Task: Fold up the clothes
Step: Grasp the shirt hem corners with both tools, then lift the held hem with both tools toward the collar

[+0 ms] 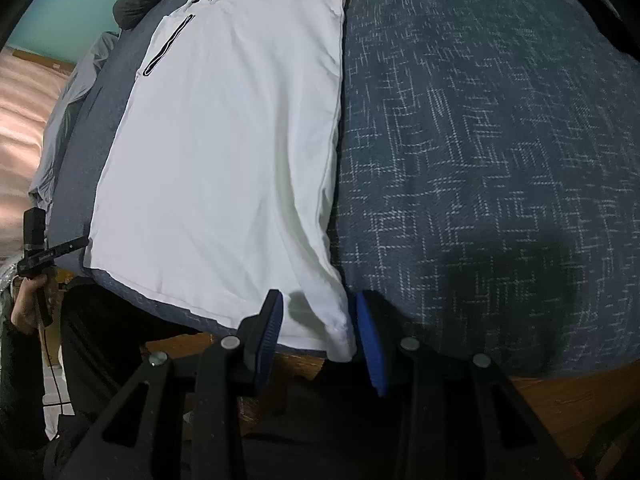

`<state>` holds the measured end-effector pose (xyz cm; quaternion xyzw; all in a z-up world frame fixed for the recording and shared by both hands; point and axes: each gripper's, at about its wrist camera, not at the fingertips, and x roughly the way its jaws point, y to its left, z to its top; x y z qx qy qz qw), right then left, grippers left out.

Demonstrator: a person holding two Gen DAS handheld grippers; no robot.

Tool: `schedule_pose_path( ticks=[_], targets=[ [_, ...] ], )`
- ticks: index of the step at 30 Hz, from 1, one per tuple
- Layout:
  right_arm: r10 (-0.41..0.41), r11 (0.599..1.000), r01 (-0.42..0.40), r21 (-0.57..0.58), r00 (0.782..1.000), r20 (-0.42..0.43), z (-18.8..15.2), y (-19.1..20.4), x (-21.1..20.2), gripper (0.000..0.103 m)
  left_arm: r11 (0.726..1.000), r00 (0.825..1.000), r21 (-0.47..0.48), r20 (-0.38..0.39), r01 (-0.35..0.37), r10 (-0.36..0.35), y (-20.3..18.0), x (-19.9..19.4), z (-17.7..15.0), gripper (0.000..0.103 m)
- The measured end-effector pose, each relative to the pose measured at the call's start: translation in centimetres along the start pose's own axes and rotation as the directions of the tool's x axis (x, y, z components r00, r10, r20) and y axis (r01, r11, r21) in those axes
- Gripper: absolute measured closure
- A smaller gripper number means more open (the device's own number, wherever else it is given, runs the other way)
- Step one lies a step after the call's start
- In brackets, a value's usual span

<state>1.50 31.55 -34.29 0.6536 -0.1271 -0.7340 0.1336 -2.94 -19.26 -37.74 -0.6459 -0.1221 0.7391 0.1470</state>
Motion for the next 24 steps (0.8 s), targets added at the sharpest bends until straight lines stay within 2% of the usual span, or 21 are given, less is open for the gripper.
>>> schedule_pose_path(
  ticks=[3,5,6,8,13,14,15,16,19,24],
  targets=[
    [0.007,1.000,-0.007,0.005,1.000,-0.005,0.2,-0.3,0.2,0.065,1.000,1.000,0.021,-0.014,0.010,-0.009,-0.5,0.3,-0.2,0.049],
    [0.010,1.000,-0.010,0.007,1.000,-0.007,0.3,-0.4,0.3,0.065,1.000,1.000,0.024,-0.004,0.009,-0.009,-0.6,0.4,0.0,0.053],
    [0.011,1.000,-0.010,0.007,1.000,-0.008,0.3,-0.4,0.4,0.065,1.000,1.000,0.025,0.001,0.005,-0.005,-0.7,0.5,0.1,0.060],
    [0.010,1.000,-0.010,0.007,1.000,-0.011,0.4,-0.5,0.5,0.065,0.999,1.000,0.033,0.007,-0.001,0.001,-0.8,0.7,0.2,0.067],
    [0.015,1.000,-0.016,-0.027,1.000,-0.017,0.5,0.0,0.3,0.065,0.999,0.999,0.043,0.004,0.032,-0.032,-1.1,0.7,0.0,0.096],
    [0.023,0.999,-0.024,-0.036,1.000,-0.019,0.4,0.1,0.4,0.067,0.998,0.999,0.046,0.005,0.035,-0.035,-1.2,0.7,-0.1,0.097],
    [0.032,0.998,-0.033,-0.046,0.999,-0.020,0.3,0.3,0.4,0.081,0.998,0.999,0.052,0.005,0.034,-0.034,-1.4,0.7,-0.2,0.098],
    [0.035,0.998,-0.036,-0.058,0.999,-0.021,0.2,0.5,0.3,0.090,0.998,0.999,0.058,0.007,0.034,-0.035,-1.6,0.6,0.0,0.099],
    [0.040,0.996,-0.041,-0.077,0.999,-0.007,0.0,0.7,-0.2,0.098,0.997,0.999,0.073,0.019,0.039,-0.040,-2.2,0.1,0.4,0.101],
    [0.102,0.991,-0.097,-0.088,0.993,0.058,0.2,0.8,-2.9,0.100,0.991,0.997,0.127,0.059,0.032,-0.040,-3.2,-1.9,0.5,0.101]
  ],
)
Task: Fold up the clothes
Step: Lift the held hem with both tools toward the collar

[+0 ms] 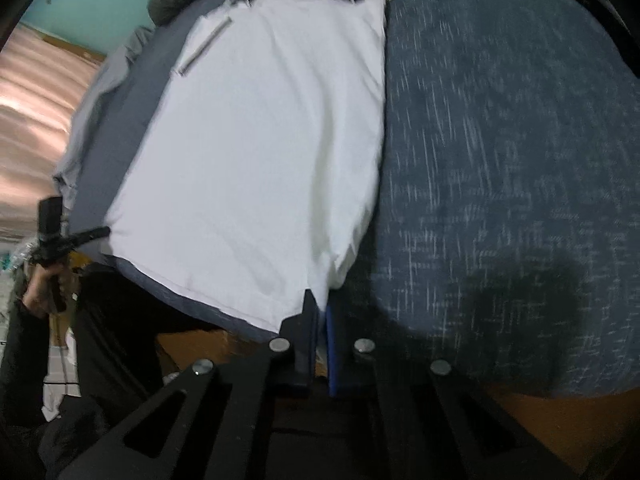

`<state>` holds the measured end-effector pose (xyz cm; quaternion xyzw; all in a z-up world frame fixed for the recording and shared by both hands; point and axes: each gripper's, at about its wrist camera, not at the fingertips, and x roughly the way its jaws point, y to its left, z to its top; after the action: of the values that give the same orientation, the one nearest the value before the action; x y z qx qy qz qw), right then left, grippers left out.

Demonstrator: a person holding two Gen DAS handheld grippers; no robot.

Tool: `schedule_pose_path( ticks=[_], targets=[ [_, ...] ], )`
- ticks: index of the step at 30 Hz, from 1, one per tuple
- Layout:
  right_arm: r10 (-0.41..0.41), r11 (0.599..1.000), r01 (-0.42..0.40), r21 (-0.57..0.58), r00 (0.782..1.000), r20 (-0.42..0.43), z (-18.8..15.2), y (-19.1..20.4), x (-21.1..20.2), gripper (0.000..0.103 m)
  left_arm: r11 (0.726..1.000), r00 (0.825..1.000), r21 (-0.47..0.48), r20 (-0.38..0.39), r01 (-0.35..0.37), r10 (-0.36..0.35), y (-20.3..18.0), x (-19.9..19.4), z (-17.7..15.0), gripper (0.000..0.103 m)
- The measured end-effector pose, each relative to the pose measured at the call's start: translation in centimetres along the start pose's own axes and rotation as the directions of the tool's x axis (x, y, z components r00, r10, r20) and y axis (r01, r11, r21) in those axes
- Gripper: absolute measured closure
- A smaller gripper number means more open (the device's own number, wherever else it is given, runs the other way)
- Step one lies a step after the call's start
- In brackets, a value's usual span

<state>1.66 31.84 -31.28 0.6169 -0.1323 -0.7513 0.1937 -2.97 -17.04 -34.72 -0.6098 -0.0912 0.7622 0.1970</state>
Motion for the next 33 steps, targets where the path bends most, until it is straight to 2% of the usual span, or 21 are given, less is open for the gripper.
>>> schedule_pose_path(
  ticks=[5,11,22,27,33],
  targets=[
    [0.027,0.999,-0.025,-0.039,0.999,0.048,0.4,0.9,-2.8,0.100,0.999,1.000,0.038,0.017,0.013,-0.014,-1.2,-1.9,0.6,0.101],
    [0.062,0.997,-0.057,-0.050,0.993,0.104,-0.5,0.9,-5.6,0.101,0.997,0.999,0.074,0.044,-0.007,0.004,-1.0,-5.2,0.0,0.101],
    [0.110,0.991,-0.094,-0.099,0.980,0.168,-0.9,2.8,-7.5,0.101,0.991,0.994,0.136,0.105,-0.016,0.001,-1.6,-9.0,-1.4,0.101],
    [0.117,0.990,-0.103,-0.098,0.981,0.155,-1.7,2.9,-7.5,0.101,0.989,0.994,0.149,0.106,-0.014,-0.002,-1.4,-10.0,-2.7,0.101],
    [0.133,0.984,-0.112,-0.140,0.979,0.153,-2.7,4.4,-9.5,0.101,0.986,0.994,0.164,0.106,-0.015,-0.002,-1.3,-11.1,-4.3,0.101]
  ],
)
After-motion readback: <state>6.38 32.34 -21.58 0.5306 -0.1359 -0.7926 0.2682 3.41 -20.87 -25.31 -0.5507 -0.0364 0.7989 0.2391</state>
